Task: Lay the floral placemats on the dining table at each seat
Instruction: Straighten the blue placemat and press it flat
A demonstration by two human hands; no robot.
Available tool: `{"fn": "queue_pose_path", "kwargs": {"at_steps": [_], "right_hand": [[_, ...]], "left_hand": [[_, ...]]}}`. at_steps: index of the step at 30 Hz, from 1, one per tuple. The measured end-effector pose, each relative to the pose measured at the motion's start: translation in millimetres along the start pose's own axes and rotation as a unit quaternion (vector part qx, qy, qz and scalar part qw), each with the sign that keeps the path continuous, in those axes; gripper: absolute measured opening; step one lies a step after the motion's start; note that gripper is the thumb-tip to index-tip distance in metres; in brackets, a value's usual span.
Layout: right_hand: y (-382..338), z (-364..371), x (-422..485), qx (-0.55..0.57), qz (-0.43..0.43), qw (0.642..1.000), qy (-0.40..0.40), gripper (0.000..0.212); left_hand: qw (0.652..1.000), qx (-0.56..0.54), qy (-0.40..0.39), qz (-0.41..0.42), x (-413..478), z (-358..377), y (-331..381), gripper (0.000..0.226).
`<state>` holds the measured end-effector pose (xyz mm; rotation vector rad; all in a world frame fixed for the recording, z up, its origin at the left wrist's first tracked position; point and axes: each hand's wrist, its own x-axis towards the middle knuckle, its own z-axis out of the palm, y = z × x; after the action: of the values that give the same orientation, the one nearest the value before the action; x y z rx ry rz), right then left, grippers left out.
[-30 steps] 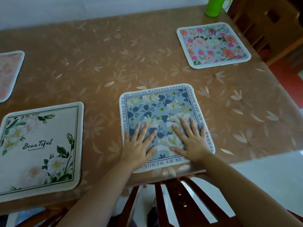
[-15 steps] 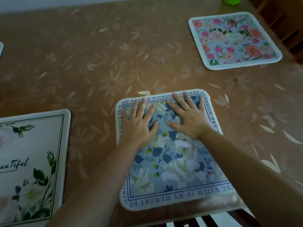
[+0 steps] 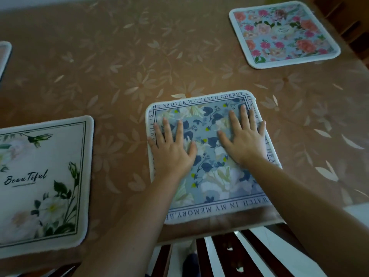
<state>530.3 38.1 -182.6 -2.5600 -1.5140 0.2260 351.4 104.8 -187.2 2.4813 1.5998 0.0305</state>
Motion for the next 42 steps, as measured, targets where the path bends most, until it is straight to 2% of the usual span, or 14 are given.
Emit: {"fn": "queue_pose_path", "kwargs": {"at_steps": [13,20,23,27,30,35,42], "right_hand": [[-10,-1,-128,0.007,0.037,0.999,-0.026,0.07],[-37,-8,-159,-0.019,0.002,0.994,-0.105,0.069],[-45,-28,-159,-0.013,-0.022,0.993,-0.119,0.061],[-68,-60,-161,-0.012,-0.052,0.997,-0.055,0.053],[-93,-86,-166,0.014,-0.087,0.996,-0.013,0.051],[-146,-127,-185,0.05,-0.141,0.988,0.046,0.05],[-215,-150,-226,0.085,-0.165,0.98,0.074,0.046]], "left_hand": [[0.996,0.012,-0.019,0.083,-117,2,-5,0.065],[0.985,0.004,-0.113,0.13,-133,-14,-15,0.059],[0.984,0.001,-0.126,0.127,-139,-31,-26,0.058],[0.997,-0.002,-0.045,0.058,-141,-70,-51,0.059],[0.998,0.02,0.007,0.062,-149,-101,-72,0.059],[0.989,-0.007,0.126,0.073,-177,-155,-96,0.049],[0.978,-0.053,0.198,0.049,-228,-211,-133,0.042]]}}
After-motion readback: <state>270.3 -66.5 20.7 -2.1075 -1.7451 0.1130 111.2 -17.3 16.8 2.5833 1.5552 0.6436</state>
